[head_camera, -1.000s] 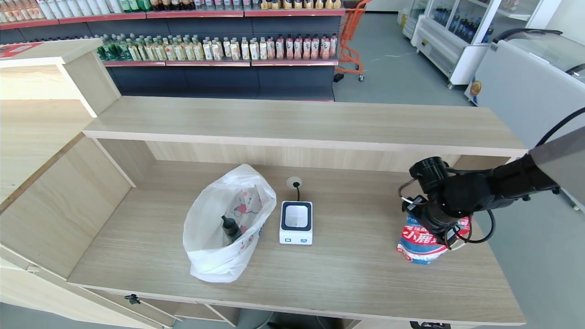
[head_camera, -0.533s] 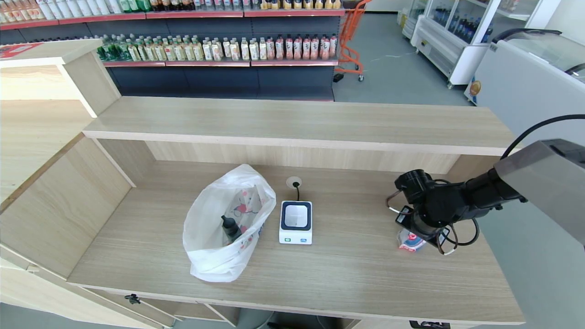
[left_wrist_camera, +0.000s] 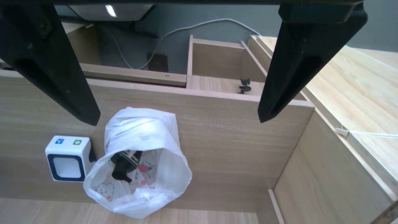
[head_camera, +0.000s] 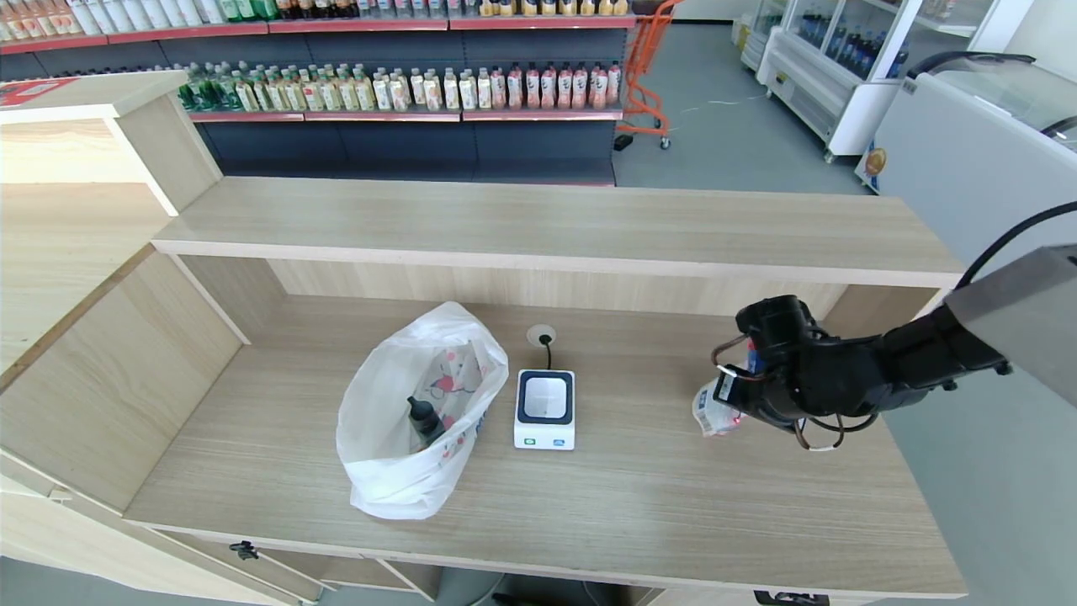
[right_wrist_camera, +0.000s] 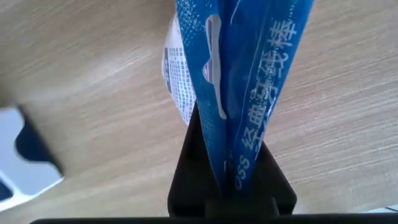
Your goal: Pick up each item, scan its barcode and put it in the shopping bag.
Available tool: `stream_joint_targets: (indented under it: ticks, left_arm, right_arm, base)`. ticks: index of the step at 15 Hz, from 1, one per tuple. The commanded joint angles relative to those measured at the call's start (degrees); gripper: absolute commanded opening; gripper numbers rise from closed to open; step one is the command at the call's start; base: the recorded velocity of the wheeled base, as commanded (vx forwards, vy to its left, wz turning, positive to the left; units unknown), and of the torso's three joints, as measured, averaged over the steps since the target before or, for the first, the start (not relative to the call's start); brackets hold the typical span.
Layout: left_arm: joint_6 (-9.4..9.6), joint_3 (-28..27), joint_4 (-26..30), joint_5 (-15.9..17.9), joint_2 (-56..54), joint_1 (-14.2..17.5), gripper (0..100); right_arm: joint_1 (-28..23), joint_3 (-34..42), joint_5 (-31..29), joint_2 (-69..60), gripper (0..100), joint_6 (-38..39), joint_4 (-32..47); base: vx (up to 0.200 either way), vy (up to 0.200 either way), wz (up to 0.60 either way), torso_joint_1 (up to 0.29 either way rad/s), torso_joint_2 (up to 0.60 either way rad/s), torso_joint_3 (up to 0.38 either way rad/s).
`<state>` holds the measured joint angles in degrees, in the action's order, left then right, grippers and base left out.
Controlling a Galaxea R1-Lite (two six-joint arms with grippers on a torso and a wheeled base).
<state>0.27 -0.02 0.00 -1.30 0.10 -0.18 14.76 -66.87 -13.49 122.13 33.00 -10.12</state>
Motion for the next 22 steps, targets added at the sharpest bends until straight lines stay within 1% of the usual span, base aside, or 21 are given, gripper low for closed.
stream_joint_targets:
  ticks: [1,3,4,5,6,7,9,12,14,16,17,19,22]
  left_arm:
    - [0.0,0.02,0.0,-0.01,-0.01,0.01,100]
    - [0.0,0.02,0.0,-0.01,-0.01,0.01,100]
    - [0.0,0.02,0.0,-0.01,-0.01,0.01,100]
    - [0.0,0.02,0.0,-0.01,-0.01,0.01,100]
    - [0.0,0.02,0.0,-0.01,-0.01,0.01,100]
    - [0.0,0.02,0.0,-0.01,-0.01,0.01,100]
    - [0.0,-0.06,0.0,-0.01,-0.01,0.01,100]
    - [0.0,0.02,0.0,-0.01,-0.01,0.01,100]
    - [0.0,0.02,0.0,-0.01,-0.01,0.01,100]
    - [0.0,0.02,0.0,-0.01,-0.01,0.01,100]
    - [0.0,0.02,0.0,-0.01,-0.01,0.01,100]
    - [0.0,0.02,0.0,-0.01,-0.01,0.01,100]
    - [0.0,0.02,0.0,-0.01,-0.01,0.01,100]
  right_arm:
    - [0.35,10.7,19.74,-18.24,0,-11.12,-2.54]
    - [-0.7,16.59,37.49,-26.85,0,-19.55,-2.27]
    - [-0.79,17.73,41.18,-28.26,0,-20.96,-2.27]
    - [-0.35,20.46,51.73,-32.92,0,-24.39,-2.1]
    - [0.0,20.9,53.05,-33.62,0,-24.83,-2.19]
    - [3.78,21.51,55.24,-35.55,0,-26.76,-2.27]
    - [7.56,21.51,56.39,-36.26,0,-25.88,-2.36]
    - [11.08,21.51,56.39,-35.82,0,-23.77,-2.54]
    - [13.89,20.55,54.01,-35.03,0,-17.53,-2.89]
    - [16.61,20.37,49.97,-34.32,0,-10.32,-6.58]
    - [17.49,20.37,48.91,-34.06,0,-8.65,-7.64]
    - [18.64,20.37,47.16,-33.27,0,-8.21,-7.72]
    - [19.69,20.72,46.81,-32.83,0,-8.21,-7.81]
  base:
    - [0.0,0.0,0.0,0.0,0.0,0.0]
    - [0.0,0.0,0.0,0.0,0.0,0.0]
    - [0.0,0.0,0.0,0.0,0.0,0.0]
    - [0.0,0.0,0.0,0.0,0.0,0.0]
    - [0.0,0.0,0.0,0.0,0.0,0.0]
    - [0.0,0.0,0.0,0.0,0.0,0.0]
    - [0.0,0.0,0.0,0.0,0.0,0.0]
    - [0.0,0.0,0.0,0.0,0.0,0.0]
    - [0.0,0.0,0.0,0.0,0.0,0.0]
    - [0.0,0.0,0.0,0.0,0.0,0.0]
    - [0.0,0.0,0.0,0.0,0.0,0.0]
    - [0.0,0.0,0.0,0.0,0.0,0.0]
    - [0.0,0.0,0.0,0.0,0.0,0.0]
